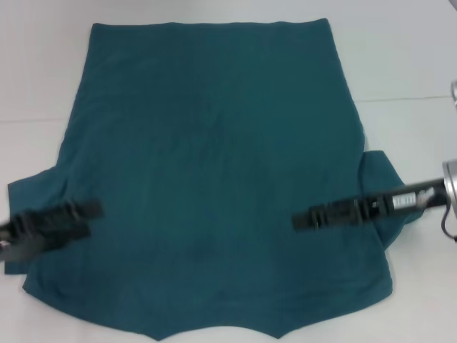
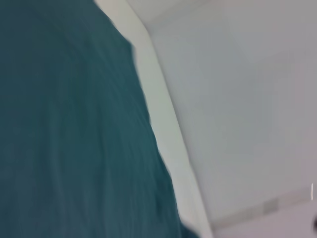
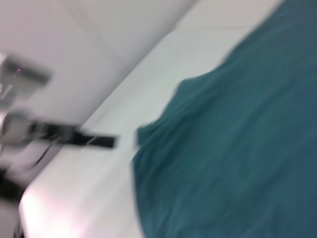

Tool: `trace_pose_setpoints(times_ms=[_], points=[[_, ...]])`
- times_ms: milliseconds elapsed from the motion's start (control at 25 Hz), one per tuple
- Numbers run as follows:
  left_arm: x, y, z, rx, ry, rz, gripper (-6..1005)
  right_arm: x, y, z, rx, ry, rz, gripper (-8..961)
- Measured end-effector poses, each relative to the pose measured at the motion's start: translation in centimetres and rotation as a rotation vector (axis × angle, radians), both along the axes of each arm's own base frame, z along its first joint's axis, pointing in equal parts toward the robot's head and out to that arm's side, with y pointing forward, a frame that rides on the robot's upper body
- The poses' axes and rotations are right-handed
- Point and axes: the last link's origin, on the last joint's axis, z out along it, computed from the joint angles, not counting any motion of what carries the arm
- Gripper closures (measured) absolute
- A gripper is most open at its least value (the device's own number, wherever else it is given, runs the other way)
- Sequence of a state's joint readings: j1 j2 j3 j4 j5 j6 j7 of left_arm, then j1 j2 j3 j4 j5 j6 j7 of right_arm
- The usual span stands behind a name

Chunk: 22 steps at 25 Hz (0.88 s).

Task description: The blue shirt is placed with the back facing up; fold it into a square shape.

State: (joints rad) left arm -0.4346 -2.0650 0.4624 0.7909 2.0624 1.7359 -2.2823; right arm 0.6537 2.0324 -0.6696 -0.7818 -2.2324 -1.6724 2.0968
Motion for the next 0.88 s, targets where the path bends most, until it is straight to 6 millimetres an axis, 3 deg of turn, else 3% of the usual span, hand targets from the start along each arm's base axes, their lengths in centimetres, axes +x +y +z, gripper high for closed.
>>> trace_pose_setpoints(times_ms=[120,400,600,880], points=[[-1.3,0.3,1.2,0.034,-0.063,0.145,93,0.4,1.8,1.0,0.010,0.041,-0.234,96],[-4.4,0.3,2.9,0.093,-0.063,0.352,93,0.6,5.1,3.2,0.086,0.044,-0.394,96],[-5.7,0.2,2.8,0.099,-0.012,0.421,93,-0.5,6.7,3.9,0.105,-0.009,-0.404,96],[-6.9,0.9,2.8,0.127,0.040,0.498,94,-1.6,7.0,3.2,0.079,-0.024,-0.376,97]])
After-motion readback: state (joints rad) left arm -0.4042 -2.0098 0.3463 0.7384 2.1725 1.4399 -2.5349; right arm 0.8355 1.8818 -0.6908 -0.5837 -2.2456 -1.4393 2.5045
